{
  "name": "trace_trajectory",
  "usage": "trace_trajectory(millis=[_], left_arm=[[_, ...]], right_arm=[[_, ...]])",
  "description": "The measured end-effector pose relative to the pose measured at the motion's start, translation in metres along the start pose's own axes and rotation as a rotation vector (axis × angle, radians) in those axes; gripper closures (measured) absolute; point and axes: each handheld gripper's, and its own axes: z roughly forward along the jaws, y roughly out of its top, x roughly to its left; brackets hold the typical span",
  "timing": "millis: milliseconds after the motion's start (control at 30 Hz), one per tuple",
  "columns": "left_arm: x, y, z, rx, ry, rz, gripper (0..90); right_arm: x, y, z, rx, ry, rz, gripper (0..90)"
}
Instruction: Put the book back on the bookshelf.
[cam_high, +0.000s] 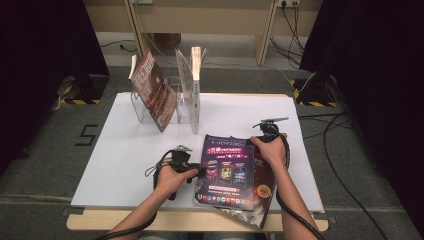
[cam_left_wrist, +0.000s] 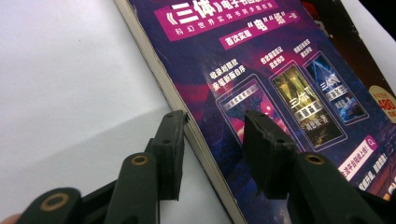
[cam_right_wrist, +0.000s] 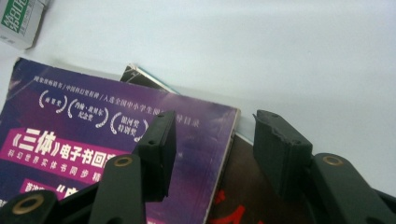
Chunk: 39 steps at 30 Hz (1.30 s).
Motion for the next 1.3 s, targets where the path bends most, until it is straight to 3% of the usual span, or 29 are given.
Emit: trace_trajectory(millis=[67,167,367,767,900,1133,1300], left_arm=[[-0.001,0.001,0.0,0.003,0.006,0.009,59.5],[-0.002,0.001,0.0,0.006,0.017,0.023,60.5],[-0.002,0.002,0.0,0.01,0.02,0.027,61.5],[-0.005,0.001,0.001,0.011,0.041,0.041,61.8],[-0.008,0.001,0.001,0.008,0.058,0.043,62.7],[-0.009,0.001,0.001,0.012,0.075,0.038,63.7],[-0.011,0.001,0.0,0.021,0.089,0.046,64.2]], right_arm=[[0.001,0.002,0.002,0.014,0.004,0.013,50.0],[0.001,0.004,0.005,0.02,-0.004,-0.012,49.8],[0.003,0.006,0.009,0.022,0.001,-0.007,49.4],[0.001,0.007,0.012,-0.004,0.026,-0.006,51.4],[-0.002,0.006,0.008,-0.025,0.037,0.033,57.7],[0.004,0.009,-0.011,-0.078,0.069,0.048,61.3],[0.01,0.012,-0.024,-0.068,0.116,0.064,63.1]])
